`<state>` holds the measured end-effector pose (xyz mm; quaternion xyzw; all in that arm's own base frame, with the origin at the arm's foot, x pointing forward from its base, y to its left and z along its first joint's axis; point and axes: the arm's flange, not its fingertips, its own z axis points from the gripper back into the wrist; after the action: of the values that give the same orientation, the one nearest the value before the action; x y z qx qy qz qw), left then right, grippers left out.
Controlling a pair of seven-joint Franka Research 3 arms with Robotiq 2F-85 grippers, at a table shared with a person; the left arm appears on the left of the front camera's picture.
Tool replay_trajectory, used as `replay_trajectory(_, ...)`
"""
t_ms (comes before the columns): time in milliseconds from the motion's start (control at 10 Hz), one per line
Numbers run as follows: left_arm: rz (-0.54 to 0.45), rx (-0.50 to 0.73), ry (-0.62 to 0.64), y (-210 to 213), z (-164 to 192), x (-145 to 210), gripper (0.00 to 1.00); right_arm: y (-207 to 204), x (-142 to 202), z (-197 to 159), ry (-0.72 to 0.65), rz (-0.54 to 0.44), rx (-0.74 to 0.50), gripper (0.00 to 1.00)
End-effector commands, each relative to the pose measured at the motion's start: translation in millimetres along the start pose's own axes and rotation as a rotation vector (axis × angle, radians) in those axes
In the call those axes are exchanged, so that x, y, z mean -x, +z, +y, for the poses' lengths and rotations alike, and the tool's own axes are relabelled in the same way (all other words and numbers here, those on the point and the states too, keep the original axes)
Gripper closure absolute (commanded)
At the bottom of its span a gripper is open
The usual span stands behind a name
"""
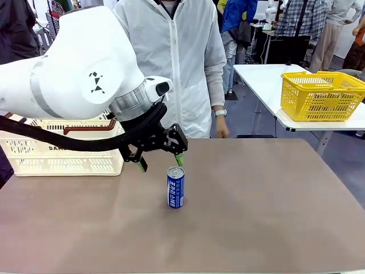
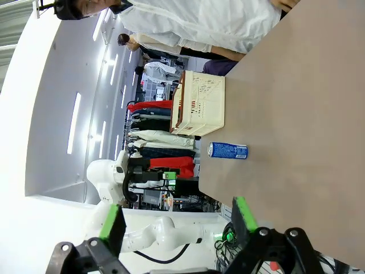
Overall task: Place the drinks into the Shopping basket.
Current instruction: Pick up one drink and place it into the Shopping basket.
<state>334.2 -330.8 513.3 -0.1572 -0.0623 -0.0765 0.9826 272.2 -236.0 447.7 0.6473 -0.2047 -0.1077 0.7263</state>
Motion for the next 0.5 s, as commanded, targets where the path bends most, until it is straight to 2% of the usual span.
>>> replay_trajectory(0, -0.029, -0.029, -0.019, 3, 7, 8, 0.0, 1, -3, 2, 0.028, -0.008, -0.018, 0.0)
replay_trajectory(200, -0.004, -0.009, -0.011, 1, 1, 2, 0.0, 1, -3, 2, 0.028, -0.008, -0.018, 0.0)
replay_trajectory(300, 0.02, -0.087, 0.016, -18, -8, -19, 0.0, 1, -3, 2, 0.028, -0.008, -0.018, 0.0)
replay_trajectory(400, 0.017, -0.102, 0.036, -39, -12, -31, 0.0, 1, -3, 2, 0.028, -0.008, -0.018, 0.0)
